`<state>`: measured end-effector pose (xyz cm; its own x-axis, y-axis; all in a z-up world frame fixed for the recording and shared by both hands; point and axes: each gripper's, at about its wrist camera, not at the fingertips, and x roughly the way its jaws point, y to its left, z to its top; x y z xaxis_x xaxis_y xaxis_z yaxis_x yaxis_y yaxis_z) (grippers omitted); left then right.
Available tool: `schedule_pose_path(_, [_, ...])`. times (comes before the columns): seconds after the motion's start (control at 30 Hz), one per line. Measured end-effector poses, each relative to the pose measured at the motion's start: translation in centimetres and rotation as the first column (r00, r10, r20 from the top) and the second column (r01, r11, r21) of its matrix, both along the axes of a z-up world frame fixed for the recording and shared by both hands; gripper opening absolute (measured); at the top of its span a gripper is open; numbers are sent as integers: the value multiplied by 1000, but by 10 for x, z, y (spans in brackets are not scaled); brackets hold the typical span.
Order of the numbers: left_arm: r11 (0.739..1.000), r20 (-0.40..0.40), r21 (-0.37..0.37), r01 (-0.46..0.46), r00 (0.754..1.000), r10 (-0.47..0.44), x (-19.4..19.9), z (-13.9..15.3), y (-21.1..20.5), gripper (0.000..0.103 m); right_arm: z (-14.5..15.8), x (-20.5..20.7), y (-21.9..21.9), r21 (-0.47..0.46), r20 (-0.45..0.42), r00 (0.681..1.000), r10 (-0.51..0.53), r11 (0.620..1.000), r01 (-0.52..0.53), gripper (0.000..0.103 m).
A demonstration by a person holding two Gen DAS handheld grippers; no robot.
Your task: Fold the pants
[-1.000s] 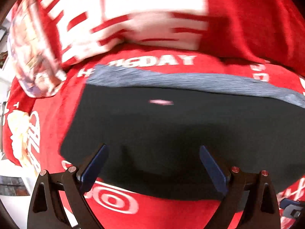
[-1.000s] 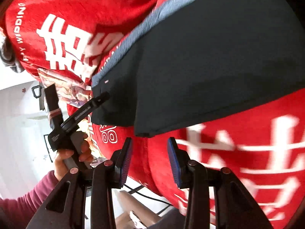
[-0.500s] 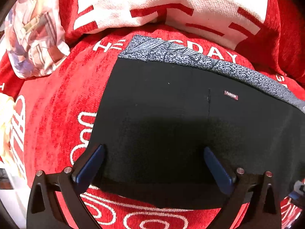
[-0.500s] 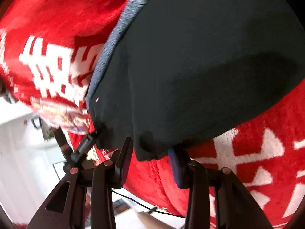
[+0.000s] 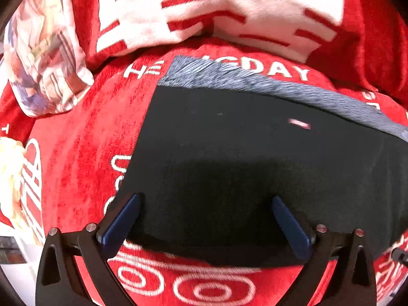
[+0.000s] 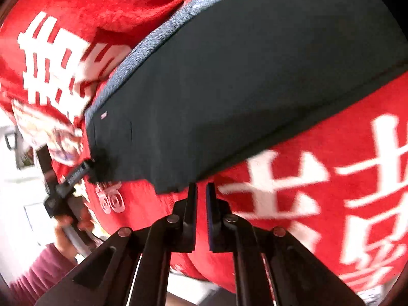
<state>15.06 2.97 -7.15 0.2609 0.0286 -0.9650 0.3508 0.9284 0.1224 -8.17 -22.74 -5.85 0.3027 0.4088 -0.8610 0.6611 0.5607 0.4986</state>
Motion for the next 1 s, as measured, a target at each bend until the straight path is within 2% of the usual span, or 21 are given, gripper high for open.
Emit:
schedule_pose_path(0.1, [996, 33, -50, 68, 997, -67, -23, 26, -26, 103, 33, -8, -21, -152, 12, 998, 59, 987, -56, 18])
schedule_pose_path(0.17, [988, 33, -91, 122, 992, -120, -39, 31, -52, 103, 47, -6, -40, -256, 15, 997, 78, 964, -72, 18])
schedule_pose_path(0.23, [978, -5, -131, 161, 987, -163, -55, 26, -89, 103, 49, 1, -59, -304, 5, 997, 75, 950, -70, 18])
schedule_pose_path(0.33, [972, -62, -156, 174, 981, -186, -72, 5, -136, 103, 35, 7, -74, -351, -45, 995, 86, 931, -97, 18])
schedule_pose_path(0.4, [973, -97, -132, 187, 975, -200, -86, -12, -155, 103, 21, 4, -73, -342, -82, 992, 96, 932, -118, 17])
schedule_pose_path(0.43, [973, -128, -100, 209, 967, -221, -97, -24, -164, 103, 20, -3, -69, -360, -58, 994, 94, 927, -108, 17])
schedule_pose_path(0.47, [972, -124, -83, 221, 965, -230, -104, -29, -166, 103, 22, -6, -66, -377, -55, 993, 104, 919, -117, 17])
schedule_pose_path(0.5, [972, -69, -85, 217, 972, -223, -111, -24, -164, 103, 23, -7, -62, -386, -71, 990, 122, 912, -140, 17])
schedule_pose_path(0.57, [972, -86, -82, 221, 970, -228, -112, -23, -163, 103, 23, -12, -54, -403, -99, 984, 149, 898, -177, 17])
schedule_pose_path(0.7, [980, -134, -66, 187, 972, -195, -102, -17, -155, 103, 16, -25, -53, -320, -149, 980, 130, 932, -172, 18])
schedule_pose_path(0.77, [978, -111, -46, 205, 972, -209, -99, -8, -151, 103, 25, -31, -51, -321, -119, 986, 117, 935, -149, 18])
schedule_pose_path(0.87, [974, -49, -25, 225, 973, -226, -94, 10, -144, 103, 42, -35, -47, -322, -88, 983, 160, 929, -180, 19])
schedule_pose_path(1.0, [985, 34, -28, 170, 985, -169, -75, 35, -113, 103, 55, -9, -41, -275, -33, 968, 249, 929, -248, 26])
